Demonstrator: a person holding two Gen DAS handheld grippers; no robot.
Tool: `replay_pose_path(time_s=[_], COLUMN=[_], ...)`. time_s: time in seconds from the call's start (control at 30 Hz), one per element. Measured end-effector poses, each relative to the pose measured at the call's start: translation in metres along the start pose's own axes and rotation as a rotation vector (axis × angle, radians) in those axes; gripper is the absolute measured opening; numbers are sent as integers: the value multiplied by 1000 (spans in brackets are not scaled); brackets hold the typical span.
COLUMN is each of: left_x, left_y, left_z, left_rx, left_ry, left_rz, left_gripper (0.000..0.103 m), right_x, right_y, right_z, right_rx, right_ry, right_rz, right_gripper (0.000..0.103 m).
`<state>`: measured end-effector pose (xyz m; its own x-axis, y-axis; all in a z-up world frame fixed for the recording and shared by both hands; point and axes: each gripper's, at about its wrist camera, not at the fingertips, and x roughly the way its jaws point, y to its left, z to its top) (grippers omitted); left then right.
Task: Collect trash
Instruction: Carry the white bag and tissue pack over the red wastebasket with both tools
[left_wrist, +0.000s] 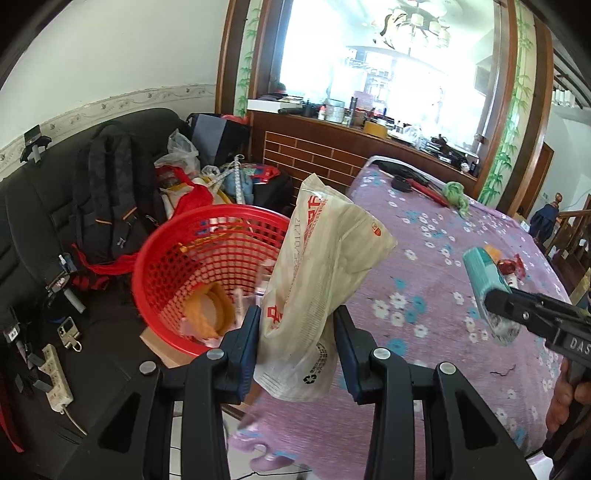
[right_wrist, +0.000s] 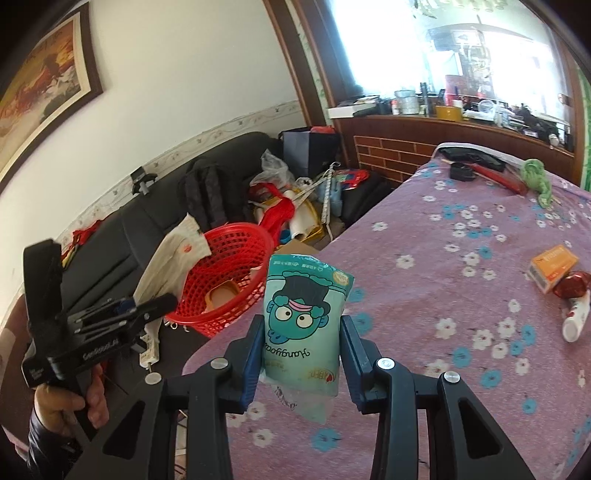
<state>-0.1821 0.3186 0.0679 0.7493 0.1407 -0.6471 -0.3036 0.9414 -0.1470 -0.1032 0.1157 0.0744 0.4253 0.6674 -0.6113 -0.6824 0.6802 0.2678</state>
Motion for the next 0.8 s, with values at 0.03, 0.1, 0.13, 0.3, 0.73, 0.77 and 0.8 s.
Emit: replay_pose_path(time_s=[0.03, 0.1, 0.13, 0.3, 0.73, 0.77, 0.8], left_x=[0, 2, 3, 17, 46, 48, 49], left_y=[6, 14, 18, 44, 77, 80, 81], left_z=[2, 6, 7, 17, 24, 24, 25], left_rx=[-2, -4, -3, -39, -81, -83, -85], left_ry=[-2, -2, 0, 35, 89, 92, 93], left_rz=[5, 15, 18, 34, 72, 73, 75], left_gripper=[41, 41, 41, 41, 42, 42, 42], right_x=[3, 10, 14, 43, 112, 116, 120], right_y=[4, 10, 16, 31, 76, 77, 77], right_z=[1, 4, 6, 15, 38, 38, 39], right_rx=[-2, -4, -10, -15, -40, -38, -35], right_ry=[4, 9, 12, 37, 96, 101, 106], right_rz=[8, 28, 41, 89, 157, 160, 165], right_gripper=[42, 42, 42, 42, 42, 42, 42])
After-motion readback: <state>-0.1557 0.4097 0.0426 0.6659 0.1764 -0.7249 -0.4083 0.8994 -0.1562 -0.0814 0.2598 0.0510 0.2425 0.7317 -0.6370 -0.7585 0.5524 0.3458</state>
